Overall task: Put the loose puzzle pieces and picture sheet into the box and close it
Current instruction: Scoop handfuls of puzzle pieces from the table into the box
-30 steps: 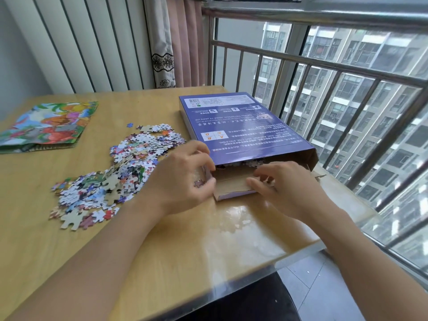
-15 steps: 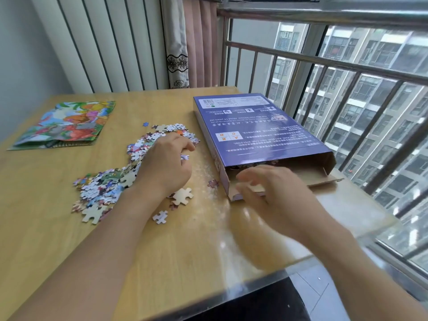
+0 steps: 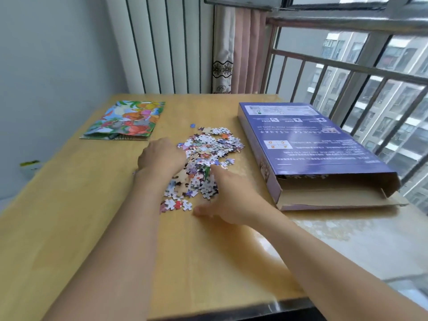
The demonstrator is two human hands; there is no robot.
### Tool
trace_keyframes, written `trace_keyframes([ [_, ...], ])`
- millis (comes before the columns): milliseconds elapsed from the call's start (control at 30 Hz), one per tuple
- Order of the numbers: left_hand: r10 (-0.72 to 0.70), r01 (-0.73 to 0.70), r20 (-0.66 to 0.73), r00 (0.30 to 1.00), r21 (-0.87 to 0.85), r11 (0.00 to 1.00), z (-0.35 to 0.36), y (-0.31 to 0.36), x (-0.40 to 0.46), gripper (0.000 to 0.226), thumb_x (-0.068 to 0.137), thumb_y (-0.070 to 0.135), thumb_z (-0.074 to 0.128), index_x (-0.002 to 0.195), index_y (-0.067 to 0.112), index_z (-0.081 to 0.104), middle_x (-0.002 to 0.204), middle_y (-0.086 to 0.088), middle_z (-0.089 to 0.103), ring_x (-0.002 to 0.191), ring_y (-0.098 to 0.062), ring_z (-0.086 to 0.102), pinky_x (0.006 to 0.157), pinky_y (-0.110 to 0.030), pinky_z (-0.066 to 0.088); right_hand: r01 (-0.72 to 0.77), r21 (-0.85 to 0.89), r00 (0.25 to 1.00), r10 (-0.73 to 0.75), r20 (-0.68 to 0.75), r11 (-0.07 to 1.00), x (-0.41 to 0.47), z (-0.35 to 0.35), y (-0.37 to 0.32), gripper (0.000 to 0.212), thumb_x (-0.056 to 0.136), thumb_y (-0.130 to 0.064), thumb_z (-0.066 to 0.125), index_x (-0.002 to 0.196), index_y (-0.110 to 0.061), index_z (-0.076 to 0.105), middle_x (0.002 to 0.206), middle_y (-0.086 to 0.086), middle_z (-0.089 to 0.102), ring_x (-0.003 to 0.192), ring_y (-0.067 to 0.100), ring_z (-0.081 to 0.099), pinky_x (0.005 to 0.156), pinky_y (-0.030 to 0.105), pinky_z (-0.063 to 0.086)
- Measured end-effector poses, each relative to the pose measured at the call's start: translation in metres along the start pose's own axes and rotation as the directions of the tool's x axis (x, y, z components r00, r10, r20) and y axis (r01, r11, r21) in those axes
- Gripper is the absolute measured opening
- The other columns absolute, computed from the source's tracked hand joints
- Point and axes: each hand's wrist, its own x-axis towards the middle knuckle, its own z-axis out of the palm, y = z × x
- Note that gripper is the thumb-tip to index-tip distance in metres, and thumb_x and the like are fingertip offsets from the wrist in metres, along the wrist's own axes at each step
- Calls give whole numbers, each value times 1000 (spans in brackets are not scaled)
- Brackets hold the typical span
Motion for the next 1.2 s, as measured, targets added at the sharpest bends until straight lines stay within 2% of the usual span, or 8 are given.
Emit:
trace_keyframes([
  [133, 62, -61, 43, 997, -32, 998, 3, 2, 3, 29, 90, 21, 48, 111, 14, 65, 104, -7, 61, 90, -32, 58, 76, -37, 51, 24, 146, 999, -19, -35, 989, 6, -17, 14, 103, 67, -35, 93, 152, -20, 37, 146, -1, 49, 127, 16, 51, 102, 33, 46],
  [300, 109, -105, 56, 992, -75, 992, 7, 3, 6, 28, 91, 26, 48, 111, 17, 66, 103, -6, 66, 89, -30, 61, 73, -34, 51, 9, -15, 996, -7, 92, 1000, 10, -31, 34, 88, 53, -49, 96, 123, -28, 46, 109, -11, 55, 92, 12, 52, 67, 22, 43],
  [467, 112, -101, 77, 991, -139, 985, 5, 6, 5, 31, 90, 22, 47, 113, 19, 67, 103, -4, 64, 89, -29, 61, 72, -32, 49, 27, 44, 993, -32, 114, 999, 20, -31, 29, 115, 54, -43, 97, 151, -22, 39, 124, -6, 57, 105, 15, 59, 93, 34, 52],
  [567, 119, -97, 105, 987, -190, 977, 5, 8, 4, 32, 88, 19, 46, 111, 21, 68, 104, -6, 66, 88, -28, 62, 67, -29, 44, 39, 53, 988, -47, 149, 998, 26, -33, 26, 129, 53, -43, 98, 157, -32, 23, 140, -3, 51, 114, 17, 58, 99, 40, 52],
  [667, 114, -72, 134, 984, -280, 957, 5, 9, 5, 31, 87, 16, 44, 105, 23, 69, 99, -5, 67, 81, -25, 61, 59, -27, 41, 93, -99, 969, -67, 236, 991, 37, -38, 16, 145, 50, -51, 97, 157, -43, 0, 158, 2, 29, 140, 27, 40, 111, 47, 41],
  [767, 119, -45, 157, 980, -412, 910, 5, 9, 6, 31, 89, 11, 42, 101, 22, 69, 95, -6, 67, 80, -23, 65, 69, -36, 58, 127, -214, 948, -55, 315, 969, 52, -40, 2, 150, 44, -59, 95, 150, -56, -12, 159, 1, 23, 138, 34, 41, 108, 51, 43],
  [1000, 117, -35, 140, 983, -481, 876, 8, 9, 7, 31, 88, 10, 41, 98, 20, 69, 98, -5, 71, 85, -20, 66, 78, -40, 60, 119, -159, 972, -82, 220, 980, 58, -35, 7, 103, 51, -55, 94, 139, -43, 42, 136, -5, 47, 115, 22, 54, 94, 43, 51],
  [1200, 132, -58, 130, 983, -462, 885, 7, 12, 5, 30, 90, 12, 41, 99, 20, 70, 91, -1, 74, 71, -14, 61, 59, -25, 47, 190, -51, 978, -184, 99, 981, 49, -32, 15, 60, 71, -29, 87, 124, -32, 58, 118, -2, 58, 99, 21, 59, 79, 37, 55],
])
